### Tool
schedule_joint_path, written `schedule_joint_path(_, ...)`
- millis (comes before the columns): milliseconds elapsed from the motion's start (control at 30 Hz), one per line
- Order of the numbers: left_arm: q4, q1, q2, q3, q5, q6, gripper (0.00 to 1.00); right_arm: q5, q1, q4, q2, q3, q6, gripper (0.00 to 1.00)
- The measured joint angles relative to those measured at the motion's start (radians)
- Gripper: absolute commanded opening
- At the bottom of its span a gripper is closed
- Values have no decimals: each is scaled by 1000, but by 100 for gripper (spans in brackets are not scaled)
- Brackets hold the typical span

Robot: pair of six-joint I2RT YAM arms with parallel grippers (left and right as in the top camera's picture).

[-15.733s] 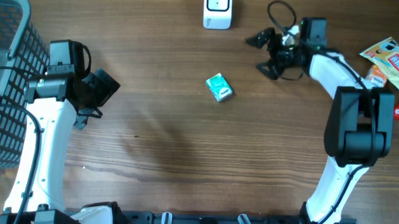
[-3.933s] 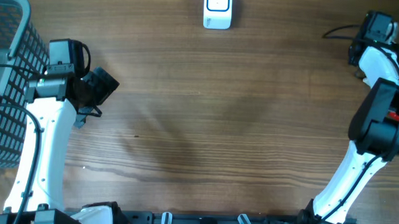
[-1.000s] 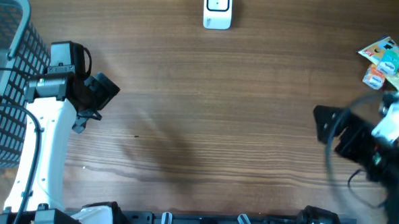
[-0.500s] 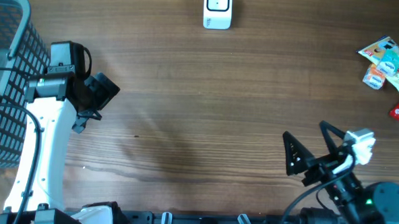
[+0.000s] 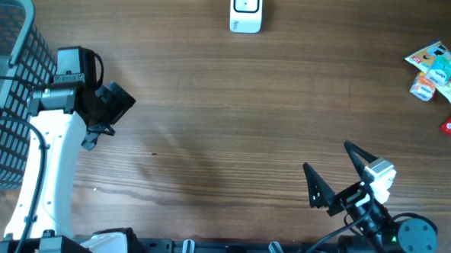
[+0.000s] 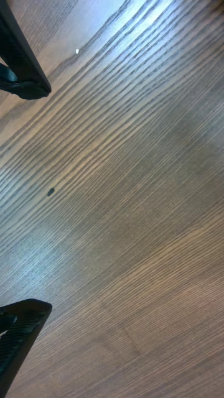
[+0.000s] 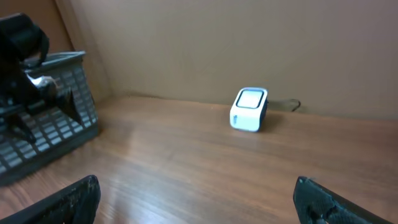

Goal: Scan the item barcode

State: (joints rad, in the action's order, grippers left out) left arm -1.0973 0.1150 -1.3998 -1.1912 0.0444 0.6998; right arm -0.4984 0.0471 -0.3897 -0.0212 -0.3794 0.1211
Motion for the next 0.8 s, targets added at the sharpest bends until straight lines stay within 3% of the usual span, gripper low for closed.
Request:
schedule_joint_path(600, 0, 0, 0, 0, 0, 0, 100, 11, 14, 323, 1, 228, -82, 100)
schedule_joint_path(800, 1, 0, 0, 0, 0, 0, 100, 61, 50, 348, 2, 268, -83, 100)
